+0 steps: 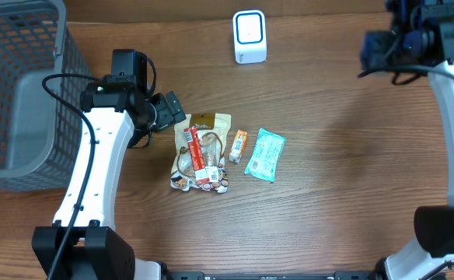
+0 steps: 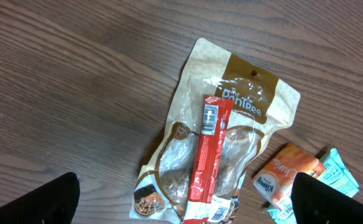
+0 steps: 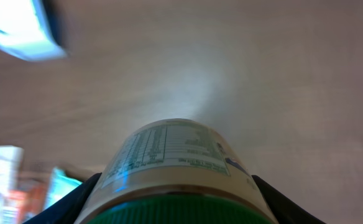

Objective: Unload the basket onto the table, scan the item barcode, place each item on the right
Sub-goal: 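Carry the tub right and set it down on the table, then move the right gripper to the teal wipes pack and grasp it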

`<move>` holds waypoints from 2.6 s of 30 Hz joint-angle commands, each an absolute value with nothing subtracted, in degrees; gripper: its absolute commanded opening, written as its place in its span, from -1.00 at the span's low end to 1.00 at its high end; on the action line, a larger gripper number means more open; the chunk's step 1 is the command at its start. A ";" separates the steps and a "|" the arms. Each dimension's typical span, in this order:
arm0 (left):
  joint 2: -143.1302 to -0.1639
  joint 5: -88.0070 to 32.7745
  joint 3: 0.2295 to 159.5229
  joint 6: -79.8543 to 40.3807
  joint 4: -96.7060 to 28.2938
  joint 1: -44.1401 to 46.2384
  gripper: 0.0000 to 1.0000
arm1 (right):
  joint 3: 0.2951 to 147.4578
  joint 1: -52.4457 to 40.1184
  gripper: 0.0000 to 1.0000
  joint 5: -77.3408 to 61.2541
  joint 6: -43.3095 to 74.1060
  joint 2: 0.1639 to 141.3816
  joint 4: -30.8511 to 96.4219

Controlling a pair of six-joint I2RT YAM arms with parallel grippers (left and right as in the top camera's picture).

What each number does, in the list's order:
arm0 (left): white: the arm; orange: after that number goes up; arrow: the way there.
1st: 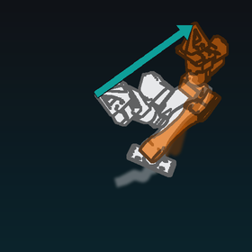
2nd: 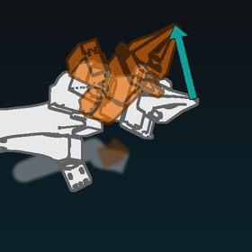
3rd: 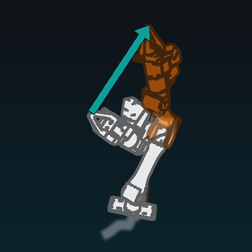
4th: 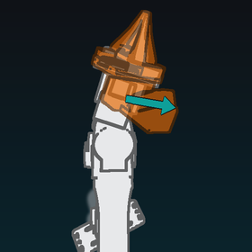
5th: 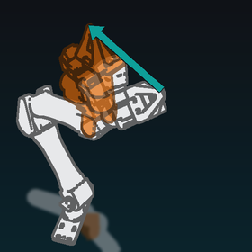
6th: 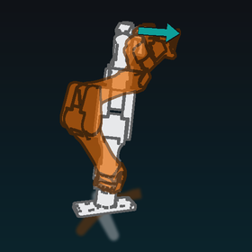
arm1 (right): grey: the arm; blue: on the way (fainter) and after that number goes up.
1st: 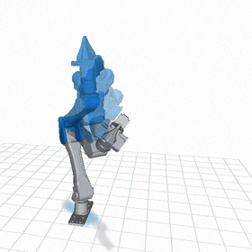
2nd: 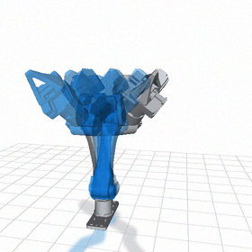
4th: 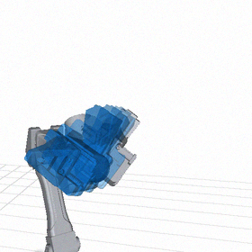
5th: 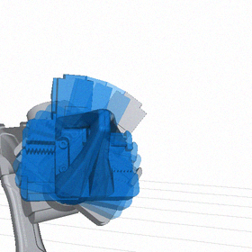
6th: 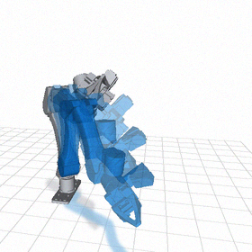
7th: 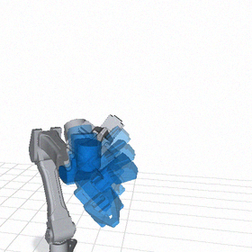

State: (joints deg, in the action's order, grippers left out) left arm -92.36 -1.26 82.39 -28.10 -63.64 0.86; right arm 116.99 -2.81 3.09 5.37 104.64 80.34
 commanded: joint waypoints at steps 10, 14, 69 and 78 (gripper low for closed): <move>-91.37 -1.06 82.76 -26.81 -63.64 0.75 1.00 | 88.07 5.30 -0.33 3.33 8.05 105.51 66.39; -91.37 -1.06 82.76 -26.81 -63.64 0.78 1.00 | 80.40 5.50 -0.31 3.36 9.06 105.51 58.76; -91.37 -1.06 82.76 -26.81 -63.64 0.78 1.00 | 76.07 -24.12 0.27 -17.12 21.32 98.87 43.40; -91.37 -1.06 82.76 -26.81 -63.64 0.78 1.00 | 66.83 -31.90 0.09 -4.12 29.78 99.57 33.91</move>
State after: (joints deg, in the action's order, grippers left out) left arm -92.36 -1.26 82.39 -28.10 -63.64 0.86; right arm 69.21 -30.74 -13.23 24.21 99.02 35.09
